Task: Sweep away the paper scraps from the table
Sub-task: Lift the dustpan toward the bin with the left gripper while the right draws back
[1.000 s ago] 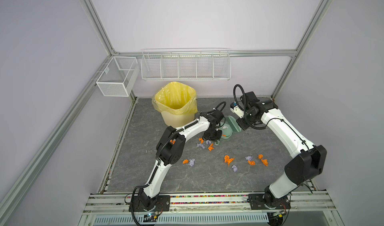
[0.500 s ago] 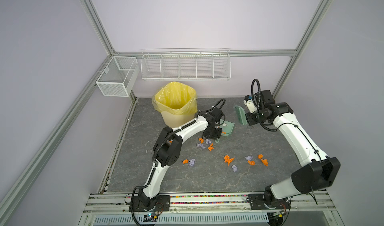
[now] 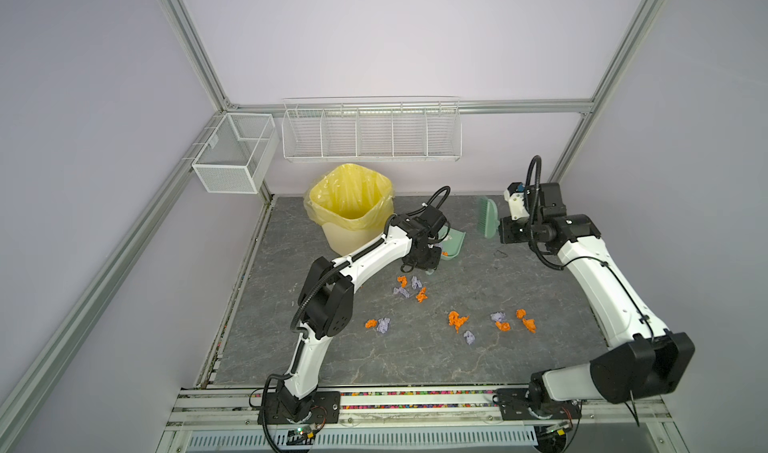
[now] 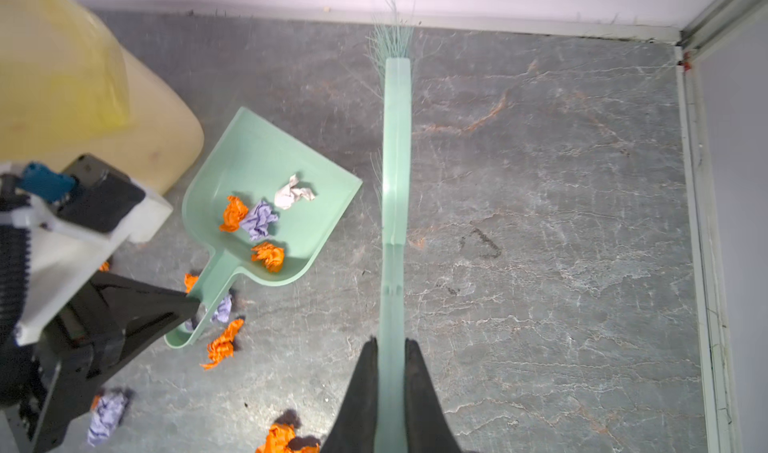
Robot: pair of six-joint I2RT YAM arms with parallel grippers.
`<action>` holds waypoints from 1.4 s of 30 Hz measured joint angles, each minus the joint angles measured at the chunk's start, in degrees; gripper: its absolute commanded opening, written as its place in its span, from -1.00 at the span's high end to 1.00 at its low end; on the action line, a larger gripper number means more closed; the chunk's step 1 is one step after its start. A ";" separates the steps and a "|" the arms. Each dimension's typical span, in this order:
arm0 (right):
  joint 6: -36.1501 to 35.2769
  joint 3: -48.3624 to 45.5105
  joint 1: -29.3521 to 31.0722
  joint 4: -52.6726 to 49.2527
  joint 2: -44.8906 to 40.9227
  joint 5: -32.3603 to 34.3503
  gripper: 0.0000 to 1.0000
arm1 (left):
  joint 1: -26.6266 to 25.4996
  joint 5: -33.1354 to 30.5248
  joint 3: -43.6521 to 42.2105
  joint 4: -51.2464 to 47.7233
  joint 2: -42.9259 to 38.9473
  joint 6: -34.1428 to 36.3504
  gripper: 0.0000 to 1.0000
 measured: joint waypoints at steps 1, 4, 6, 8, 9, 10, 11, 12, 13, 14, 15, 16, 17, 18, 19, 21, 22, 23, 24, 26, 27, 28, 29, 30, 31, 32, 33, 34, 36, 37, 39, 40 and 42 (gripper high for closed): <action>0.70 0.00 -0.37 0.42 -0.46 -0.15 0.87 | 0.00 -0.83 0.79 -0.87 -0.09 0.17 1.00; 1.79 -0.31 -0.70 1.16 -1.36 -0.79 0.86 | 0.00 -2.67 4.44 -3.89 -0.13 0.92 1.00; 2.19 -1.29 -0.70 1.70 -2.14 -1.07 0.87 | 0.00 -3.56 7.72 -6.05 -0.13 1.42 1.00; 2.56 -3.13 -0.72 2.21 -3.19 -1.20 0.86 | 0.00 -4.35 11.50 -7.96 -0.13 1.95 1.00; 2.73 -4.02 -0.81 2.38 -3.67 -1.22 0.87 | 0.00 -4.70 13.03 -8.70 -0.13 2.12 1.00; 2.91 -4.96 -0.87 2.51 -4.13 -1.25 0.86 | 0.00 -5.09 14.78 -9.60 -0.13 2.29 1.00; 2.99 -5.73 -0.94 2.71 -4.46 -1.27 0.86 | 0.00 -5.35 16.26 -10.40 -0.13 2.38 1.00; 3.15 -6.38 -0.98 2.93 -4.70 -1.33 0.87 | 0.00 -5.60 17.64 -11.28 -0.13 2.47 1.00; 3.26 -7.08 -0.98 3.19 -4.92 -1.49 0.86 | 0.00 -5.79 18.84 -12.04 -0.13 2.54 1.00; 3.37 -7.74 -1.03 3.50 -5.09 -1.62 0.86 | 0.00 -5.95 19.85 -12.76 -0.17 2.54 1.00; 3.41 -8.17 -1.03 3.67 -5.16 -1.81 0.86 | 0.00 -5.99 20.63 -13.40 -0.17 2.54 1.00; 3.43 -8.63 -1.03 3.85 -5.22 -2.05 0.86 | 0.00 -6.16 21.35 -14.12 -0.17 2.38 1.00; 3.45 -9.09 -1.03 4.09 -5.31 -2.29 0.86 | 0.00 -6.27 21.86 -14.69 -0.17 2.27 1.00; 3.50 -9.55 -1.03 4.33 -5.46 -2.40 0.86 | 0.00 -6.32 22.14 -15.13 -0.26 2.12 1.00; 3.58 -10.16 -1.03 4.63 -5.73 -2.54 0.86 | 0.04 -6.29 22.29 -15.56 -0.31 2.05 1.00; 3.85 -11.43 -1.03 5.18 -6.51 -2.62 0.86 | 0.31 -5.75 22.58 -16.17 -0.39 2.03 1.00; 4.07 -12.17 -1.03 5.53 -7.02 -2.73 0.86 | 0.48 -5.20 22.86 -16.48 -0.39 2.05 1.00; 4.26 -12.79 -1.03 5.77 -7.50 -2.75 0.86 | 0.74 -4.74 23.19 -16.72 -0.39 2.03 1.00; 4.46 -13.16 -1.03 5.99 -7.85 -2.78 0.87 | 0.98 -4.37 23.58 -16.98 -0.39 2.01 1.00; 4.81 -13.62 -1.03 6.49 -8.37 -3.04 0.87 | 1.92 -3.82 25.07 -17.75 -0.42 2.01 1.00; 4.90 -13.64 -1.03 6.73 -8.46 -3.21 0.86 | 2.43 -3.76 25.77 -18.05 -0.52 2.01 1.00; 4.98 -13.64 -1.03 6.99 -8.46 -3.48 0.86 | 3.10 -3.74 26.40 -18.27 -0.83 2.01 1.00; 5.09 -13.64 -1.03 7.21 -8.46 -3.69 0.86 | 3.85 -3.72 26.71 -18.40 -1.40 2.01 1.00; 5.14 -13.64 -1.03 7.34 -8.46 -3.85 0.86 | 4.61 -3.67 26.99 -18.71 -1.99 1.99 1.00; 5.29 -13.66 -1.03 7.43 -8.48 -4.02 0.86 | 5.60 -3.52 27.17 -18.99 -2.75 1.92 1.00; 5.40 -13.70 -1.03 7.50 -8.52 -4.13 0.86 | 6.43 -3.32 27.39 -19.30 -3.45 1.90 1.00; 5.55 -13.81 -1.03 7.67 -8.59 -4.24 0.86 | 7.23 -3.21 27.45 -19.45 -4.17 1.90 1.00; 5.75 -14.03 -1.03 7.82 -8.72 -4.39 0.87 | 8.07 -3.17 27.56 -19.63 -4.94 1.88 1.00; 5.97 -14.45 -1.03 7.89 -9.09 -4.61 0.86 | 9.05 -3.13 28.15 -19.89 -6.12 1.88 1.00; 6.05 -14.67 -1.03 7.89 -9.33 -4.72 0.86 | 9.27 -3.10 28.83 -20.13 -6.64 1.90 1.00; 6.21 -14.88 -1.03 7.87 -9.70 -4.94 0.87 | 9.29 -2.99 30.64 -20.81 -7.04 1.95 1.00; 6.36 -14.88 -1.03 7.91 -9.84 -5.03 0.86 | 9.29 -2.89 31.71 -21.16 -7.04 2.10 1.00; 6.45 -14.91 -1.03 8.00 -10.01 -5.20 0.87 | 9.42 -2.91 33.44 -21.84 -7.06 2.36 1.00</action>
